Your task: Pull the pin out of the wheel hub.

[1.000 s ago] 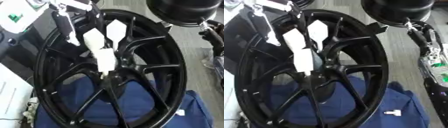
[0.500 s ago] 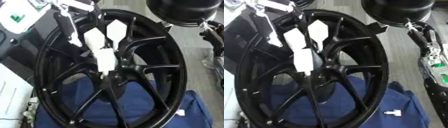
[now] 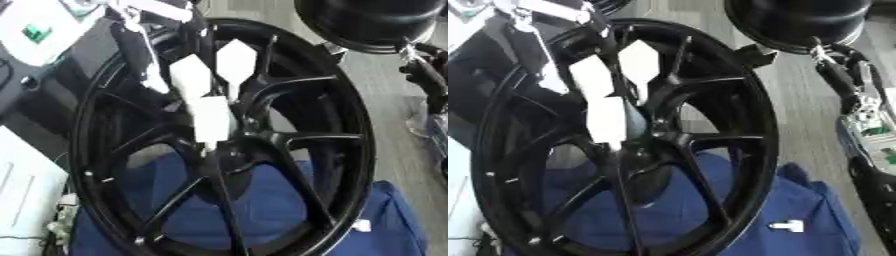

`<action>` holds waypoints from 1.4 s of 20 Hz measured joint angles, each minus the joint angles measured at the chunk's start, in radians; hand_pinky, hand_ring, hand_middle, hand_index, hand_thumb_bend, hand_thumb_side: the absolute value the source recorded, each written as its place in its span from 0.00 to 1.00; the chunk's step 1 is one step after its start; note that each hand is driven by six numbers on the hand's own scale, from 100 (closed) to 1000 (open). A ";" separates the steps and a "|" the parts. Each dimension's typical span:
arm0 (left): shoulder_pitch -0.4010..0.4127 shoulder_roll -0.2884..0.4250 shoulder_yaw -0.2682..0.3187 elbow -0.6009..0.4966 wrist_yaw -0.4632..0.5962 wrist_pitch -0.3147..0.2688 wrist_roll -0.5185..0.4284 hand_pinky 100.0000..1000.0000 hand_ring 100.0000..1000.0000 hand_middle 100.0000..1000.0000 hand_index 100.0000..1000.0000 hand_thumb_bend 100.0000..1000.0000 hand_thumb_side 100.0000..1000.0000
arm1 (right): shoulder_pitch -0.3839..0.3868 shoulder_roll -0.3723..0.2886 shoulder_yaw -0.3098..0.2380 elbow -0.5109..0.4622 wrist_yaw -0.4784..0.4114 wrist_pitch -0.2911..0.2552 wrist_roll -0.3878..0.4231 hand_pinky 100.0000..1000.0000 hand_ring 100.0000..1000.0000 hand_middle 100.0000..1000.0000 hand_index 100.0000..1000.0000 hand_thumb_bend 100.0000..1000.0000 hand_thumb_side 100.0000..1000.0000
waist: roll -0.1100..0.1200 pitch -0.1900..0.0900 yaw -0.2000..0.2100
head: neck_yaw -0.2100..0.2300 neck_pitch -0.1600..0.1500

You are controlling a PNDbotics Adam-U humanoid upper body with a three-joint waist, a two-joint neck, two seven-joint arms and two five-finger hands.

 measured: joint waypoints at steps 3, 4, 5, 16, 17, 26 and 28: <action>-0.002 0.000 0.000 -0.003 0.004 0.004 -0.001 0.82 0.76 0.65 0.72 0.42 0.07 | 0.000 0.000 0.000 0.000 0.002 0.000 0.000 0.83 0.70 0.62 0.83 0.37 0.44 | 0.000 0.000 0.000 | 0.000 0.000; -0.002 0.000 0.000 -0.003 0.006 0.005 -0.001 0.82 0.76 0.65 0.72 0.41 0.07 | 0.000 0.000 0.000 0.000 0.003 0.000 -0.001 0.83 0.70 0.62 0.83 0.37 0.44 | 0.000 0.000 0.000 | 0.000 0.000; -0.002 0.000 0.000 -0.003 0.008 0.007 -0.001 0.81 0.75 0.64 0.72 0.41 0.07 | 0.000 0.000 0.000 0.000 0.003 0.000 -0.001 0.83 0.70 0.62 0.83 0.37 0.44 | 0.000 0.000 0.000 | 0.000 0.000; -0.007 -0.001 -0.006 -0.016 0.026 0.021 -0.001 0.80 0.72 0.59 0.67 0.38 0.05 | 0.000 0.000 0.000 0.005 0.003 0.006 -0.013 0.83 0.70 0.62 0.83 0.37 0.44 | 0.004 0.000 -0.001 | 0.000 0.000; -0.007 -0.001 -0.006 -0.017 0.028 0.023 -0.001 0.79 0.72 0.58 0.67 0.37 0.05 | 0.000 0.001 0.000 0.006 0.004 0.006 -0.014 0.83 0.70 0.62 0.83 0.37 0.44 | 0.004 0.000 -0.001 | 0.000 0.000; -0.008 -0.008 -0.011 -0.033 0.044 0.043 -0.001 0.77 0.69 0.53 0.61 0.32 0.03 | 0.004 0.001 0.000 0.008 0.004 0.011 -0.019 0.83 0.70 0.62 0.83 0.36 0.44 | 0.005 0.000 -0.001 | 0.000 0.000; -0.008 -0.008 -0.011 -0.034 0.044 0.047 -0.001 0.76 0.66 0.50 0.57 0.29 0.02 | 0.006 0.001 0.000 0.009 0.004 0.011 -0.019 0.83 0.70 0.62 0.83 0.36 0.44 | 0.005 0.000 -0.001 | 0.000 0.000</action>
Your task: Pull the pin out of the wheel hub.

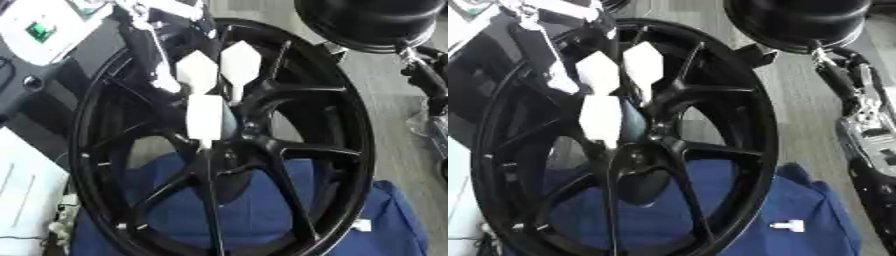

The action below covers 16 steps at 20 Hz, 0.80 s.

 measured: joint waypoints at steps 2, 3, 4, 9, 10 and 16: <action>0.000 0.000 0.000 0.000 0.000 0.003 0.001 0.76 0.64 0.48 0.55 0.26 0.00 | 0.001 0.000 0.000 0.000 0.000 0.000 0.000 0.83 0.70 0.62 0.83 0.36 0.44 | 0.000 0.000 0.000 | 0.000 0.000; 0.000 0.000 0.000 0.000 -0.001 0.005 0.001 0.76 0.64 0.48 0.54 0.25 0.00 | 0.001 0.000 0.000 0.000 0.000 0.000 0.000 0.83 0.70 0.62 0.83 0.36 0.44 | 0.000 0.000 0.000 | 0.000 0.000; 0.000 0.000 0.000 0.000 -0.001 0.006 0.001 0.75 0.62 0.45 0.51 0.22 0.00 | 0.001 0.000 0.000 0.000 0.000 0.001 -0.001 0.83 0.70 0.62 0.83 0.36 0.45 | 0.000 0.000 0.000 | 0.000 0.000; 0.000 0.000 0.000 0.000 -0.008 0.009 0.000 0.71 0.54 0.38 0.43 0.19 0.00 | 0.001 0.000 0.000 0.000 0.000 0.001 -0.001 0.84 0.70 0.62 0.83 0.36 0.45 | -0.002 0.000 0.000 | 0.000 0.000; 0.000 0.000 0.000 0.000 -0.011 0.009 0.000 0.71 0.53 0.36 0.41 0.18 0.00 | 0.001 0.000 0.000 0.000 0.000 0.001 -0.001 0.84 0.70 0.62 0.83 0.35 0.45 | -0.002 0.000 0.000 | 0.000 0.000; 0.000 0.000 0.007 0.001 -0.035 0.004 0.000 0.69 0.51 0.31 0.35 0.17 0.00 | 0.001 0.000 0.000 0.000 0.000 0.001 -0.001 0.84 0.70 0.62 0.83 0.35 0.46 | -0.003 0.000 0.001 | 0.000 0.000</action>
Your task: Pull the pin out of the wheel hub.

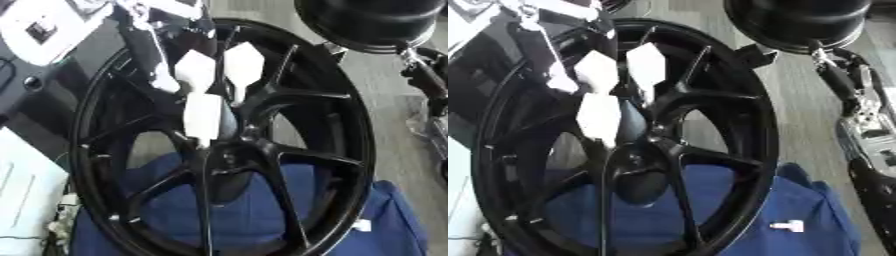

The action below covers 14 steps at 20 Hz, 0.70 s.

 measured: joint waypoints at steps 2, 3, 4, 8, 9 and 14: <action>0.000 0.001 0.006 0.000 -0.009 -0.004 0.000 0.69 0.50 0.29 0.34 0.19 0.00 | 0.000 0.000 0.000 0.000 0.000 0.000 0.000 0.84 0.70 0.62 0.83 0.35 0.46 | -0.001 0.000 0.001 | 0.000 0.000; 0.000 0.002 0.012 0.000 -0.014 -0.005 0.000 0.69 0.50 0.29 0.33 0.19 0.00 | 0.000 0.000 0.000 0.000 0.000 0.000 0.000 0.84 0.70 0.62 0.83 0.35 0.46 | -0.002 0.000 0.001 | 0.000 0.001; 0.000 0.005 0.017 0.000 -0.019 -0.006 -0.001 0.69 0.49 0.28 0.32 0.20 0.00 | 0.000 0.000 0.000 0.000 0.000 0.000 0.000 0.84 0.70 0.62 0.83 0.35 0.46 | -0.002 0.000 0.001 | 0.000 0.001; 0.004 0.014 0.034 -0.001 -0.041 -0.011 0.000 0.69 0.48 0.26 0.29 0.22 0.00 | 0.000 0.000 0.000 0.000 0.000 0.000 0.001 0.84 0.70 0.62 0.83 0.35 0.46 | -0.003 0.000 0.003 | -0.001 0.006; 0.006 0.016 0.038 -0.001 -0.045 -0.013 0.000 0.69 0.48 0.25 0.29 0.22 0.00 | 0.000 0.000 0.000 0.000 0.000 0.000 0.001 0.84 0.70 0.62 0.83 0.35 0.46 | -0.004 0.000 0.004 | -0.001 0.008; 0.010 0.040 0.083 -0.007 -0.072 -0.015 -0.001 0.68 0.48 0.25 0.29 0.25 0.00 | 0.000 0.000 0.000 0.000 0.000 0.001 0.004 0.84 0.70 0.62 0.83 0.35 0.46 | -0.010 -0.005 0.009 | -0.004 0.009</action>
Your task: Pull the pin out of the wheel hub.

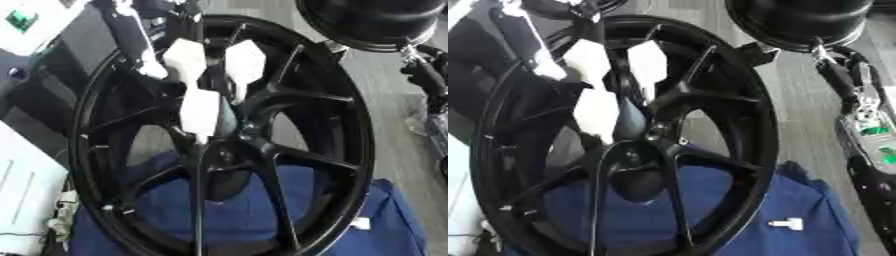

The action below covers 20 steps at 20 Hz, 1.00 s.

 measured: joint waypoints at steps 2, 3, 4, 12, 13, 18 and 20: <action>0.000 0.014 0.020 -0.006 -0.010 0.000 0.000 0.69 0.48 0.25 0.29 0.25 0.00 | 0.000 0.000 0.000 0.000 0.000 0.000 0.001 0.84 0.70 0.62 0.83 0.34 0.46 | 0.000 -0.003 0.001 | -0.001 0.000; 0.001 0.019 0.030 -0.009 -0.015 -0.001 0.000 0.69 0.48 0.25 0.29 0.26 0.00 | 0.000 0.000 0.000 0.000 0.000 0.001 0.001 0.84 0.70 0.62 0.83 0.34 0.46 | -0.001 -0.004 0.002 | -0.001 0.001; 0.003 0.026 0.042 -0.014 -0.019 -0.001 0.000 0.69 0.48 0.25 0.28 0.26 0.00 | 0.000 0.000 0.000 0.000 0.000 0.001 0.002 0.84 0.70 0.62 0.84 0.34 0.46 | -0.002 -0.006 0.004 | -0.001 0.004; 0.025 0.108 0.170 -0.076 -0.029 0.009 0.001 0.69 0.47 0.24 0.28 0.29 0.00 | 0.002 -0.001 0.000 0.000 0.000 0.002 0.002 0.84 0.70 0.63 0.84 0.34 0.47 | -0.005 -0.033 0.024 | -0.007 0.016; 0.036 0.128 0.189 -0.088 -0.028 0.013 0.001 0.69 0.47 0.24 0.28 0.29 0.00 | 0.005 -0.001 0.000 0.000 0.000 0.002 0.001 0.84 0.70 0.63 0.84 0.34 0.47 | -0.005 -0.036 0.028 | -0.010 0.018; 0.180 0.281 0.336 -0.162 -0.003 0.051 0.001 0.68 0.46 0.24 0.27 0.26 0.00 | 0.020 -0.017 -0.004 0.001 0.000 0.003 -0.003 0.84 0.70 0.63 0.84 0.34 0.47 | -0.005 -0.041 0.060 | -0.032 0.034; 0.267 0.349 0.410 -0.186 0.021 0.074 0.012 0.67 0.46 0.23 0.27 0.24 0.00 | 0.025 -0.028 -0.008 0.001 0.000 0.002 -0.008 0.84 0.70 0.63 0.84 0.34 0.47 | -0.006 -0.048 0.075 | -0.043 0.040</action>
